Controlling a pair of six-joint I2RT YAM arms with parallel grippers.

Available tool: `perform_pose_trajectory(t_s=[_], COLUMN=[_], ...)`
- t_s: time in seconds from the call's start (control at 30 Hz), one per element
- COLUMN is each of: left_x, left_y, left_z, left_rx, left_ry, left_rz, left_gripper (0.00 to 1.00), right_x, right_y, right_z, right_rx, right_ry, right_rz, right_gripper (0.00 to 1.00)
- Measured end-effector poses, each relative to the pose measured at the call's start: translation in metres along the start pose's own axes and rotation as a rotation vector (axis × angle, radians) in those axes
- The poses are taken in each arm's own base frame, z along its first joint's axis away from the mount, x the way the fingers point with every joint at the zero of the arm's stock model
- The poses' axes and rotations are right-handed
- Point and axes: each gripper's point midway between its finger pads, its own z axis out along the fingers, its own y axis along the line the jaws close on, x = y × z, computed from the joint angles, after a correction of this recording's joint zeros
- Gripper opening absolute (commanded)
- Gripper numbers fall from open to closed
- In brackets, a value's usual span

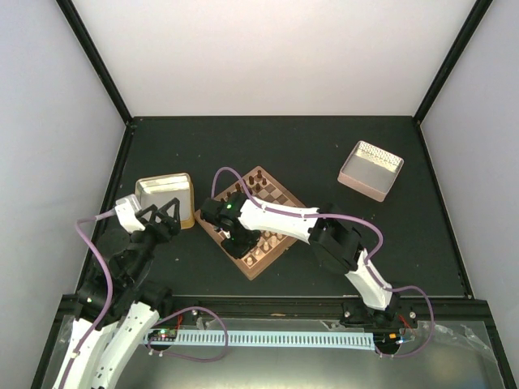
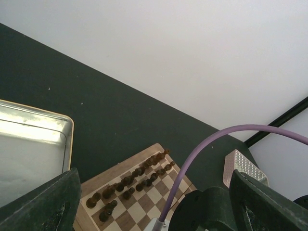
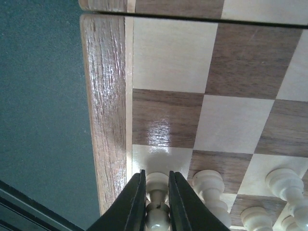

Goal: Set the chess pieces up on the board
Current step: Place the chess piece on the chessboard.

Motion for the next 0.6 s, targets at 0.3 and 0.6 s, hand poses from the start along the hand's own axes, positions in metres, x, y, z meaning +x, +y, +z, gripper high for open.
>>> perform_pose_trajectory(t_s=[0.3, 0.6], left_x=[0.001, 0.001], left_y=[0.001, 0.001], left_z=[0.000, 0.000], left_rx=[-0.003, -0.006], left_ry=[0.002, 0.002], left_rz=[0.000, 0.003], left_gripper=[0.87, 0.88], right_x=[-0.004, -0.011], right_y=[0.001, 0.001], right_z=[0.000, -0.003], right_rx=[-0.003, -0.003], right_ry=[-0.017, -0.044], right_rz=[0.004, 0.033], right_gripper=[0.16, 0.47])
